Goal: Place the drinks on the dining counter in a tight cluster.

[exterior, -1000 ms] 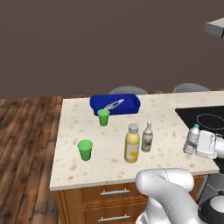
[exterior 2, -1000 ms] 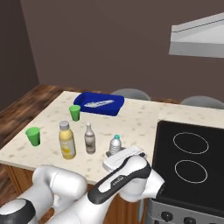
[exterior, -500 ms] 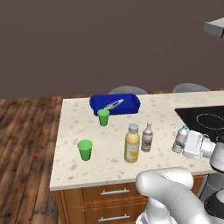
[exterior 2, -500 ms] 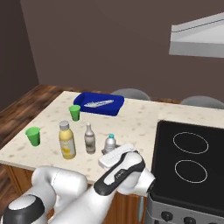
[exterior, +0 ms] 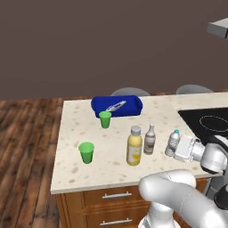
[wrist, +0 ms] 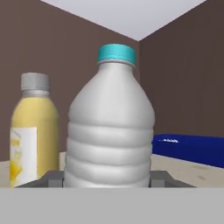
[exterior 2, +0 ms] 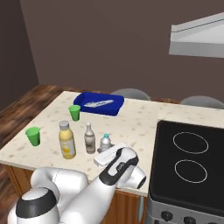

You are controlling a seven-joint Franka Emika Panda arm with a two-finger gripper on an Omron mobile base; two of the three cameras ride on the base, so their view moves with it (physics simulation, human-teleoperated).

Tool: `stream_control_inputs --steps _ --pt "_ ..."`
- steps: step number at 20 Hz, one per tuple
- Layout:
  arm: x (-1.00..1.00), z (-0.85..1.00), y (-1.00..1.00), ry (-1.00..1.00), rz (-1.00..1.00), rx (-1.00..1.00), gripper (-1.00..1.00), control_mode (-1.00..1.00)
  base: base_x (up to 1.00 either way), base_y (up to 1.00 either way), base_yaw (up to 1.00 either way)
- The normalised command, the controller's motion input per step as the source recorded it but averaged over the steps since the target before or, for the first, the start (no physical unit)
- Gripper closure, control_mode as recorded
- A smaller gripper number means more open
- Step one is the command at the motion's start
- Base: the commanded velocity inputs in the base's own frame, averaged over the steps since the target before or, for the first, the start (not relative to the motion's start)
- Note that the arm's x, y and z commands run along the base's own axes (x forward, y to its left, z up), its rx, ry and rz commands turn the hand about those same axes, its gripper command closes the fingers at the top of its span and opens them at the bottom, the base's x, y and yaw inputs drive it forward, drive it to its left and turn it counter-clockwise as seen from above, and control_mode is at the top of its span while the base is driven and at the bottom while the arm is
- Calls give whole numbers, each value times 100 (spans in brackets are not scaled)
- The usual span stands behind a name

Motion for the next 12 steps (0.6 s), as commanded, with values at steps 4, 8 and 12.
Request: stream_control_inputs --steps 4,8,12 --pt "24 -36 14 -9 0 0 100 -100 0 0 0" --pt "26 -31 4 -11 0 0 100 -100 0 0 0" --pt "29 -23 0 -11 0 -3 100 -100 0 0 0"
